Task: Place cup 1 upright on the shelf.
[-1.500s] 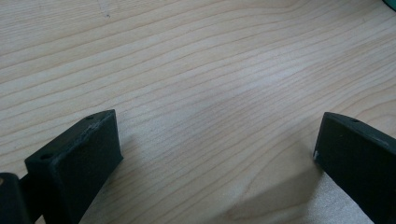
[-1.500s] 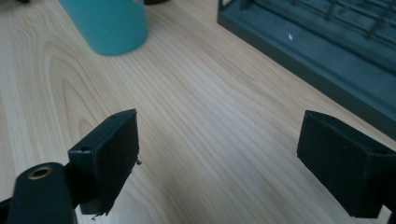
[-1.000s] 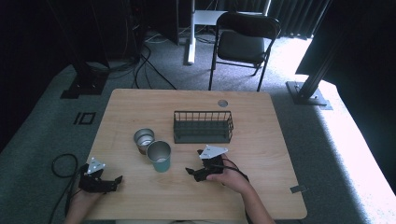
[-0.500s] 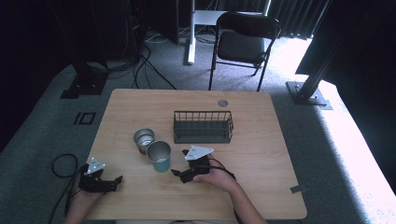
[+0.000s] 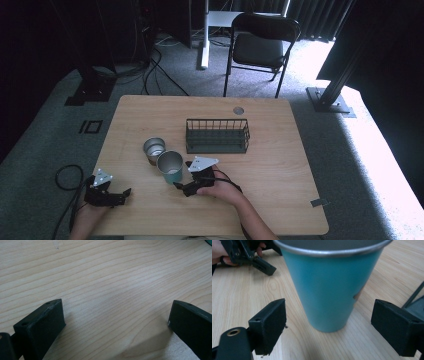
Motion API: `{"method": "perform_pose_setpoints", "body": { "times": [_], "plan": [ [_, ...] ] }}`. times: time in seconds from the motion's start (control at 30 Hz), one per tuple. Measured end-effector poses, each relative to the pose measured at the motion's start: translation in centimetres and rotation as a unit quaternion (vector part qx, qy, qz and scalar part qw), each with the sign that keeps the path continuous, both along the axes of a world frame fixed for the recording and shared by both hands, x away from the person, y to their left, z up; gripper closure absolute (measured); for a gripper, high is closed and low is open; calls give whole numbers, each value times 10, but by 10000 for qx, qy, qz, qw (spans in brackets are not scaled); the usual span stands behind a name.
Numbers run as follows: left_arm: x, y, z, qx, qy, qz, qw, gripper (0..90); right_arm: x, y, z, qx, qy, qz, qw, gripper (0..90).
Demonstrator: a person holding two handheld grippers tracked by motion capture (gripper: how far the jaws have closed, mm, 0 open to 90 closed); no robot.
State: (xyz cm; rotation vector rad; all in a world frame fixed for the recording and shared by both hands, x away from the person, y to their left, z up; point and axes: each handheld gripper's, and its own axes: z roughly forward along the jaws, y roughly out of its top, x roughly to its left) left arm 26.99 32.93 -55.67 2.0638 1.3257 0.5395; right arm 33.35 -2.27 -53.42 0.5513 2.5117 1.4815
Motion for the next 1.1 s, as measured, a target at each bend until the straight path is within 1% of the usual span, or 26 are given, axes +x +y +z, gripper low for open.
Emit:
{"method": "perform_pose_setpoints", "body": {
  "times": [0.07,0.17,0.37,0.5,0.73,0.77,0.87,0.97,1.03,1.1],
  "plan": [
    [0,0,0,-1,-1,0,10000,11,3,4,1,39,-39,-26,10000,125],
    [0,0,0,-1,-1,-2,10000,12,5,6,2,89,-41,-30,9999,125],
    [0,0,0,-3,-1,34,10000,11,8,15,1,100,-41,48,9999,125],
    [-1,0,0,-4,-3,35,10000,11,11,20,3,241,-62,10,9997,125],
    [-1,0,0,-3,-2,35,10000,12,12,26,5,300,-87,19,9995,122],
    [-1,0,0,-3,-3,35,10000,11,12,27,5,338,-110,63,9993,121],
    [-1,0,0,-3,-2,34,10000,12,13,28,5,437,-85,39,9990,122],
    [-1,0,0,-3,-3,35,10000,11,14,30,7,475,-179,8,9987,125],
    [-1,0,0,-5,-3,35,10000,11,14,32,9,512,-180,-3,9985,125],
    [-1,0,0,-5,-3,35,10000,12,13,33,9,465,-230,-16,9987,132]
  ]
}}
